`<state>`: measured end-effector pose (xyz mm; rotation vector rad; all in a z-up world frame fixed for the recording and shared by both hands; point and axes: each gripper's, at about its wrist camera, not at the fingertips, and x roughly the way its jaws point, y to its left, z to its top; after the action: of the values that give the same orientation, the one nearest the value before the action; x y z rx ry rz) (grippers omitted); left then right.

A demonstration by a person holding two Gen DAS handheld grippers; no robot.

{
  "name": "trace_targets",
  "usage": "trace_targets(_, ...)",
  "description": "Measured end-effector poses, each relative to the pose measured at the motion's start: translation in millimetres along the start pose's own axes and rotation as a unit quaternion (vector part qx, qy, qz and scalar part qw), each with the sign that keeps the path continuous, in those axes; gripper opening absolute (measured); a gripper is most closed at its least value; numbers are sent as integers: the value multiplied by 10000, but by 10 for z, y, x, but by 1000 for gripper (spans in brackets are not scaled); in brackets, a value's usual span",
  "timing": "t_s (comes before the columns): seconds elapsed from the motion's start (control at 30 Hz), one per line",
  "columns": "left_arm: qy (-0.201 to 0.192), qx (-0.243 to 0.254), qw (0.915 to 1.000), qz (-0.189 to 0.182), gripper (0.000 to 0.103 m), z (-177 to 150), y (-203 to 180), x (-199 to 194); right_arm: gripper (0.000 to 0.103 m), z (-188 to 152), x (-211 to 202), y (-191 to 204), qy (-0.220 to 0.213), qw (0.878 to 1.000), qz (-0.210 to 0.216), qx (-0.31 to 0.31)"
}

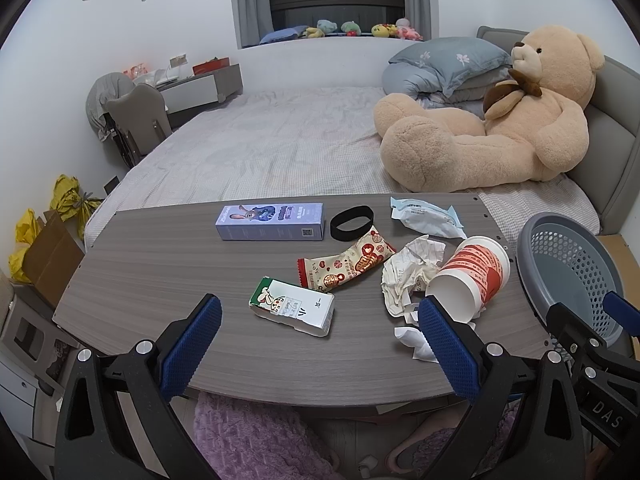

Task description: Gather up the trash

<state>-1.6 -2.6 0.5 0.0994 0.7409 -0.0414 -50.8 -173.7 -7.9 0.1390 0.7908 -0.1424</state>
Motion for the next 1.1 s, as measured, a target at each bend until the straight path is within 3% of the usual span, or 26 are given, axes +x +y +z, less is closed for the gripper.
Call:
trace_targets(0.5, 75, -26, 10000, 58, 97, 6, 85, 6, 87, -6, 22, 17, 71, 9999, 153, -5)
trace_targets(1.1, 403, -170, 9989, 147, 97, -87, 161, 355, 87, 56, 446, -49, 286, 9974, 652, -81)
